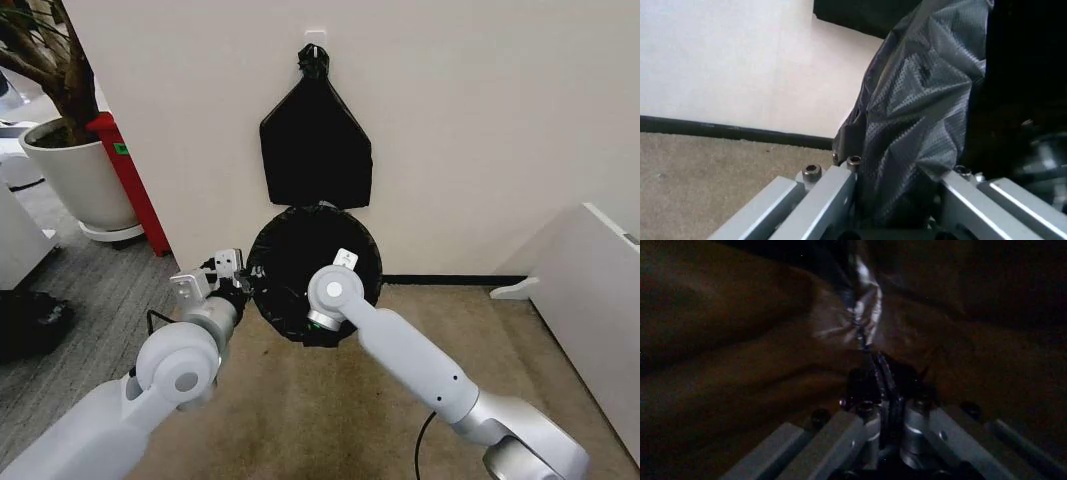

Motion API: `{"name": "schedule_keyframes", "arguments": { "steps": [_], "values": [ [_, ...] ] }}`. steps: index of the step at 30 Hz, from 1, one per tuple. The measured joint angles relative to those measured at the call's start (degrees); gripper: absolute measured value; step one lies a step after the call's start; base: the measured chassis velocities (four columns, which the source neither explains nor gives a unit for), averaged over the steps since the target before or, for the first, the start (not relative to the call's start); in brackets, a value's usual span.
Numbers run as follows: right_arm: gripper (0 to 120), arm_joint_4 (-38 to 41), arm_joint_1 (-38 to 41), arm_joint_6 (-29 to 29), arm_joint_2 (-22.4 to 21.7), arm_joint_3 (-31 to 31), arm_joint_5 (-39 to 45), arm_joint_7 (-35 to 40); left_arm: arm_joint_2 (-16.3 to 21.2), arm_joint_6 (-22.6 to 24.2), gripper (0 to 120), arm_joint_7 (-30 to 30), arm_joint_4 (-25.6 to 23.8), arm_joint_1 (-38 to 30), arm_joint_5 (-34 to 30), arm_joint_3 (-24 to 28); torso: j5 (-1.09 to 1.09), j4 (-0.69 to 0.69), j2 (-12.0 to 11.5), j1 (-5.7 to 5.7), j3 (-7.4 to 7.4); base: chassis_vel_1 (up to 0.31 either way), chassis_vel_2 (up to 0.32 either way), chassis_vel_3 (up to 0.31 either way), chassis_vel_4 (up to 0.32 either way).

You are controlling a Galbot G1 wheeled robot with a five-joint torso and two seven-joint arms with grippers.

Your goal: Place the garbage bag over the trash bin.

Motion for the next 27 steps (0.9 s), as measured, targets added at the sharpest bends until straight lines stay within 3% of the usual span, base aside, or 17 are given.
{"name": "schedule_keyframes", "arguments": {
  "steps": [7, 16, 21, 27],
  "values": [
    [0, 1.8, 2.6, 1.1, 1.8, -1.4, 2.3, 0.9, -0.3, 0.1, 0, 0.1, 0.4, -0.2, 0.2, 0.3, 0.01, 0.0, 0.0, 0.0, 0.0, 0.0, 0.0, 0.0, 0.0],
    [0, -6.8, 1.2, -0.5, 7.0, -0.5, -2.1, -1.4, 0.0, 0.1, 0, 0.1, -0.2, -0.3, -0.1, -0.2, 0.01, 0.01, 0.0, 0.0, 0.0, 0.0, 0.0, 0.0, 0.0],
    [0, -8.7, 0.1, -1.0, 7.1, -0.7, -4.2, -2.3, -0.1, 0.1, 0, 0.0, -0.4, -0.4, -0.3, -0.3, 0.01, -0.01, 0.0, 0.0, 0.0, 0.0, 0.0, 0.0, 0.0],
    [0, -4.6, 2.3, 0.2, 5.9, -0.5, -2.4, -0.8, -0.7, 0.2, 0, -0.1, 0.6, -0.7, -0.2, -0.1, 0.01, 0.0, 0.0, 0.0, 0.0, 0.0, 0.0, 0.0, 0.0]
  ]
}}
